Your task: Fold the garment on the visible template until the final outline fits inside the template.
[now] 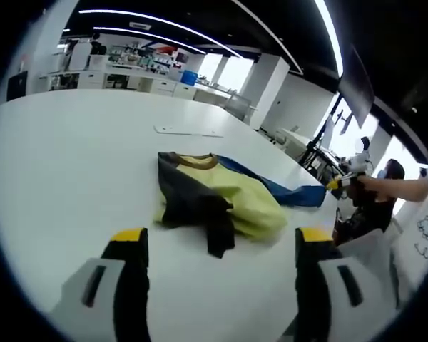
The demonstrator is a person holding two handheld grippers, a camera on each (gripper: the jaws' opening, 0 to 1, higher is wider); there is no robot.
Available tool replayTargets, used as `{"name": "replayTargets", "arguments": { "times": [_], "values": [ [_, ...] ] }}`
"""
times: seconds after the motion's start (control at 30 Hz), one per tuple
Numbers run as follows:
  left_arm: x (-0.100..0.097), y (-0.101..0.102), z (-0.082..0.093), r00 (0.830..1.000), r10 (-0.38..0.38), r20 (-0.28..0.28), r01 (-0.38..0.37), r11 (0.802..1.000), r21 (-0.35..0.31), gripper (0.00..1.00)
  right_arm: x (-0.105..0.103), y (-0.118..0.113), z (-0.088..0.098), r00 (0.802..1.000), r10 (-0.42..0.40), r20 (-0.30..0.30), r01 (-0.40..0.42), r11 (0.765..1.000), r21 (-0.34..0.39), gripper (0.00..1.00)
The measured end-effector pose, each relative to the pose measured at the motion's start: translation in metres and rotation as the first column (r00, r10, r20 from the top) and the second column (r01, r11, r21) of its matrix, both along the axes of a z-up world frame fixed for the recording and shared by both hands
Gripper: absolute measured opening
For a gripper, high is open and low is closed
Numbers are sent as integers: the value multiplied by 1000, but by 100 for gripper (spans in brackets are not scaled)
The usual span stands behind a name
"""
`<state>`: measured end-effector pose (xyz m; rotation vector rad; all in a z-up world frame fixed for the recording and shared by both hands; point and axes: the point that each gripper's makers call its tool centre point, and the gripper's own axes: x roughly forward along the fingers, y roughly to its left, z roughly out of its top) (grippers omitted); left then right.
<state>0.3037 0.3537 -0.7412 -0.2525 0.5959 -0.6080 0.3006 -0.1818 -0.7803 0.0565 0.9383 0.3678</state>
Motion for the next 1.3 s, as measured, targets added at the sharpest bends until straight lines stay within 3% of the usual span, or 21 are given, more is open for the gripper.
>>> {"name": "replayTargets", "arguments": {
  "times": [0.27, 0.57, 0.87, 0.93, 1.3],
  "values": [
    [-1, 3, -2, 1000, 9, -8, -9, 1000, 9, 82, 8, -15, -21, 998, -32, -56, 29, 998, -47, 0],
    [-2, 3, -6, 999, 23, -27, -22, 1000, 18, 82, 46, -44, -31, 994, -74, -79, 65, 992, -111, 0],
    [-1, 1, -11, 998, 34, -45, -33, 999, 25, 82, 79, -63, -28, 990, -131, -46, 123, 980, -159, 0],
    [-1, 2, -12, 998, 36, -50, -34, 999, 28, 82, 83, -71, -33, 988, -142, -55, 131, 979, -159, 0],
    [2, 3, -16, 997, 39, -62, -37, 999, 29, 82, 79, -72, -51, 982, -173, -71, 159, 972, -175, 0]
  ]
}}
